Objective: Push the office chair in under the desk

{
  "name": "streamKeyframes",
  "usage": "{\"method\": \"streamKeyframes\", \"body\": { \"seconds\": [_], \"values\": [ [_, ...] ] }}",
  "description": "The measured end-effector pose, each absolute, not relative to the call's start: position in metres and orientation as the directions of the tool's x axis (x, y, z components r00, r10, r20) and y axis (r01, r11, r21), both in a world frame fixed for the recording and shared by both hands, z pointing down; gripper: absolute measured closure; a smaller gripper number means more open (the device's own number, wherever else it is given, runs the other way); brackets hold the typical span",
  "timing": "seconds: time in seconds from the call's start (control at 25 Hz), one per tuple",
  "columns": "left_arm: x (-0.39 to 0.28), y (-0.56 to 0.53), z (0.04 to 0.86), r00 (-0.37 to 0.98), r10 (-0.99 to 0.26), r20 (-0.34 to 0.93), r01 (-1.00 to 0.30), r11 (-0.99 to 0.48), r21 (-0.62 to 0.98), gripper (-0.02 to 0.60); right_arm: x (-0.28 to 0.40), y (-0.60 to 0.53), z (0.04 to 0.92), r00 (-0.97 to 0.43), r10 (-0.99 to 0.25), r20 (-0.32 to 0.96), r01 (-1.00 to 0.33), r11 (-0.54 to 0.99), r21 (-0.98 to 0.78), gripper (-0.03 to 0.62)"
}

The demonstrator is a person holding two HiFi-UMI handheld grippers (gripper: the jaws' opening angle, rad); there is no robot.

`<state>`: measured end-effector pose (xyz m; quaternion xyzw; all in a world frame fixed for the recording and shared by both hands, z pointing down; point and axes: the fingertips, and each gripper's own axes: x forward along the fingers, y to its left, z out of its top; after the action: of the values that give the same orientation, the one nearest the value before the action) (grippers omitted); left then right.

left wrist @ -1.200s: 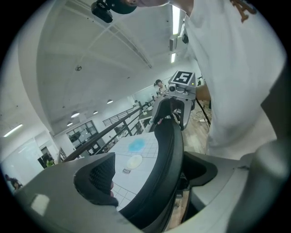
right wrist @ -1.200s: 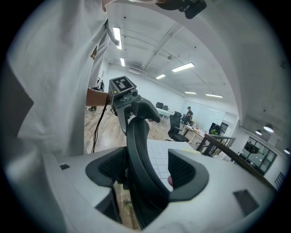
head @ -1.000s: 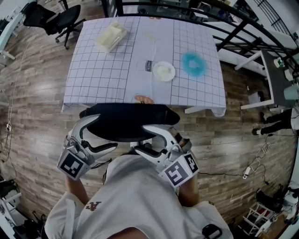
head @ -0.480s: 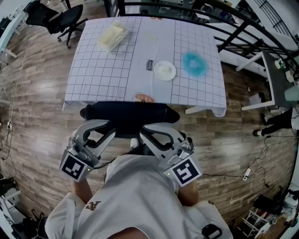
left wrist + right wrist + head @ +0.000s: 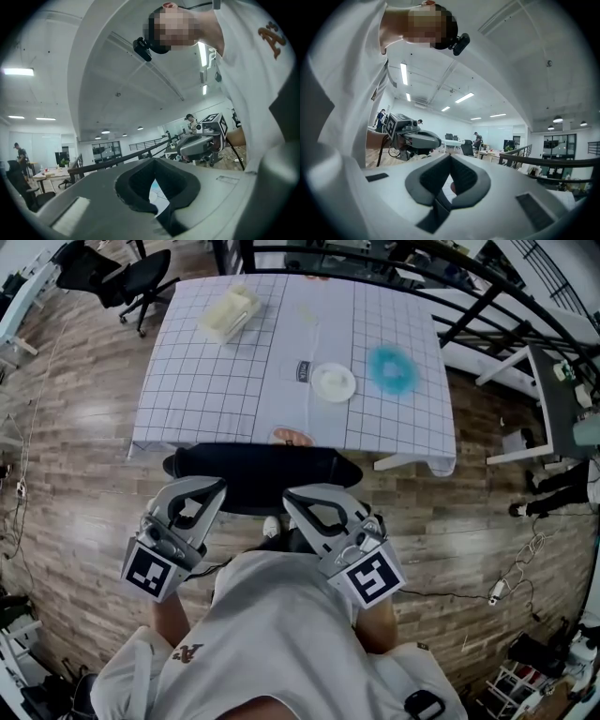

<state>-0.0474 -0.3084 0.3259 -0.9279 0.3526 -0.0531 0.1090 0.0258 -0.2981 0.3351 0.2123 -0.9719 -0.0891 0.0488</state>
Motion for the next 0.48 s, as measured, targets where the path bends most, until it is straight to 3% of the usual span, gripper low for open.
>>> {"method": "streamKeyframes", "body": {
  "seconds": [0.48],
  "values": [
    [-0.047,-0.317,0.336,0.72,-0.693,0.045,-0.673,-0.713,-0.198,0.581,0.017,-0.304,0.346,-0.916,-0.396,0.059,-0.387,0.914,0.119,0.592]
  ]
}}
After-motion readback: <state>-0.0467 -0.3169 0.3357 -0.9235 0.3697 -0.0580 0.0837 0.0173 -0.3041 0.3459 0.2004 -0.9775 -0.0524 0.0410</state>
